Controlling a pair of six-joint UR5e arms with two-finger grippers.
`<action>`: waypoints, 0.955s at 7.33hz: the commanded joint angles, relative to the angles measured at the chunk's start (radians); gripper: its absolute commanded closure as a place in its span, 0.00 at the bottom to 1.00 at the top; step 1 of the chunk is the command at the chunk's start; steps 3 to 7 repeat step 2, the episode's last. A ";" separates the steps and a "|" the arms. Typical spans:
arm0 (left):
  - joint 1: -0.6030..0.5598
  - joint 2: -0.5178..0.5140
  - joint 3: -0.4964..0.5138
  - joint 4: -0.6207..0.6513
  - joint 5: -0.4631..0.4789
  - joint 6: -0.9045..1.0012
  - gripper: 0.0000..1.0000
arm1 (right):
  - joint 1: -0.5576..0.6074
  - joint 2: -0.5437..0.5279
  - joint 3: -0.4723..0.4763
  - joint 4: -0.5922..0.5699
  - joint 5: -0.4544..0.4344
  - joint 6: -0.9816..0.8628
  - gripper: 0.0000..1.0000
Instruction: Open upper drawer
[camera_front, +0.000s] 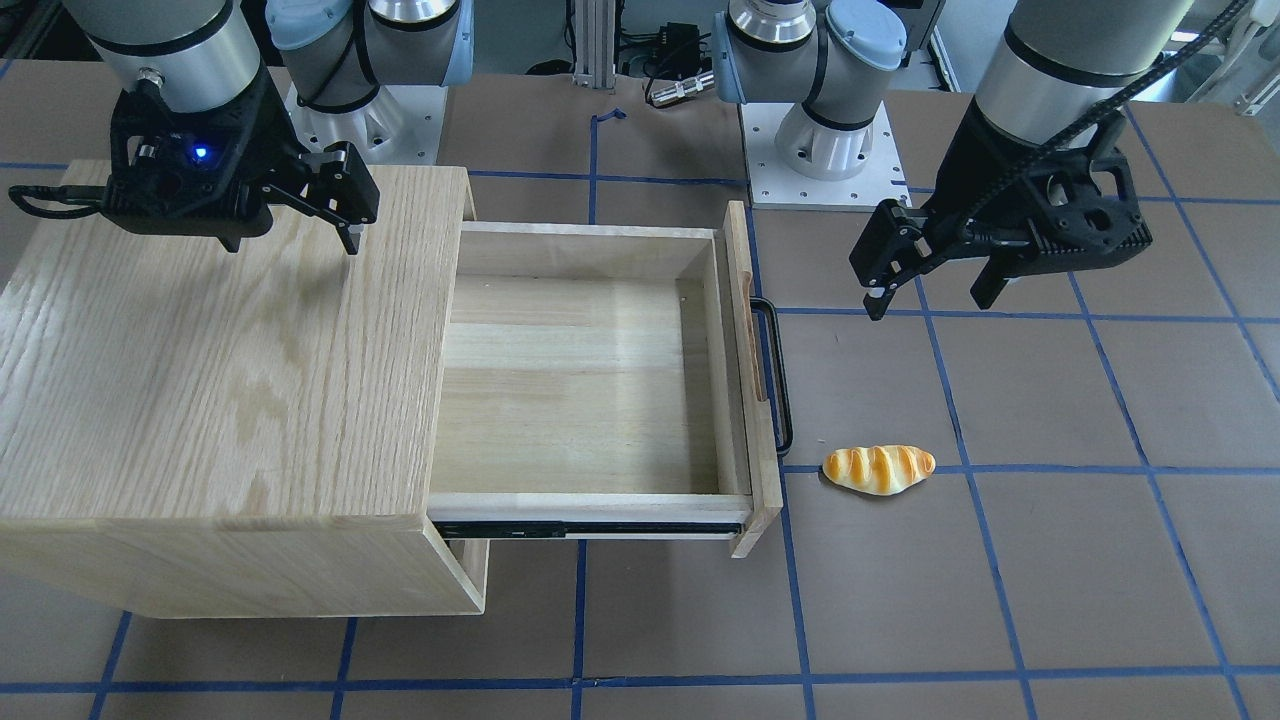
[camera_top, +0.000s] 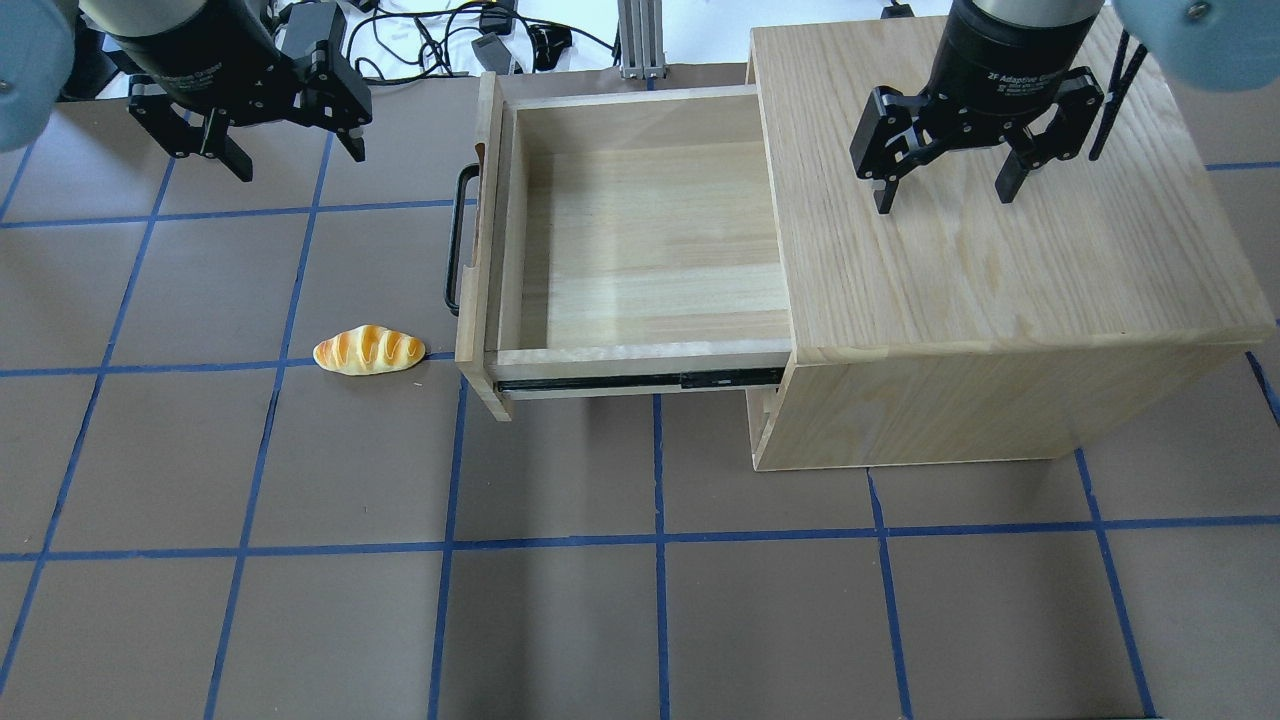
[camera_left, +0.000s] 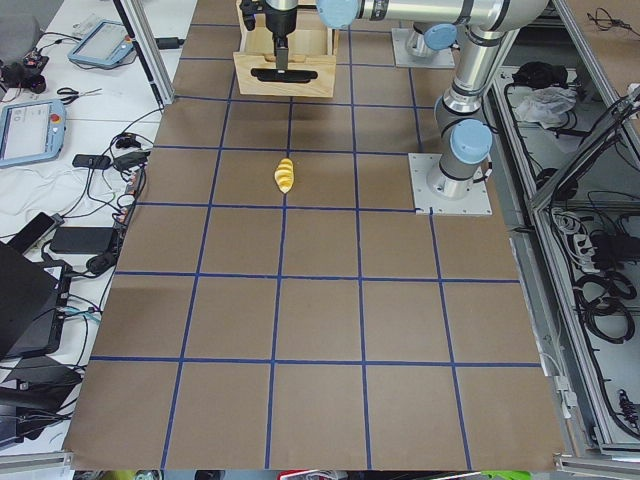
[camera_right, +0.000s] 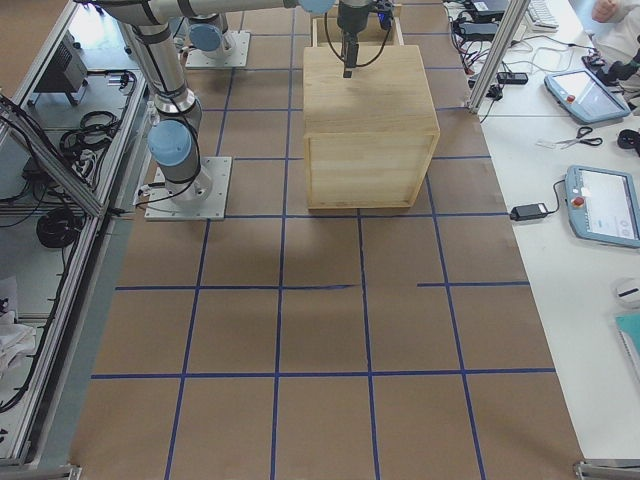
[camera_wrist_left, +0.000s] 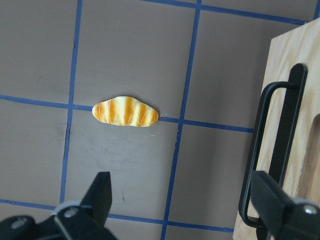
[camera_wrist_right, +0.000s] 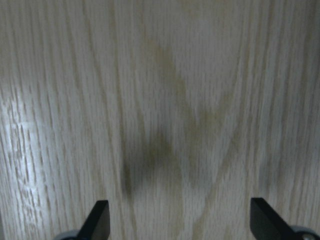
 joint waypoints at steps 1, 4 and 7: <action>-0.004 0.000 0.000 -0.010 0.001 0.005 0.00 | 0.000 0.000 0.000 0.000 0.000 0.000 0.00; -0.012 0.000 0.000 -0.019 -0.004 0.008 0.00 | 0.000 0.000 0.000 0.000 0.000 0.000 0.00; -0.012 0.000 0.000 -0.019 -0.004 0.008 0.00 | 0.000 0.000 0.000 0.000 0.000 0.000 0.00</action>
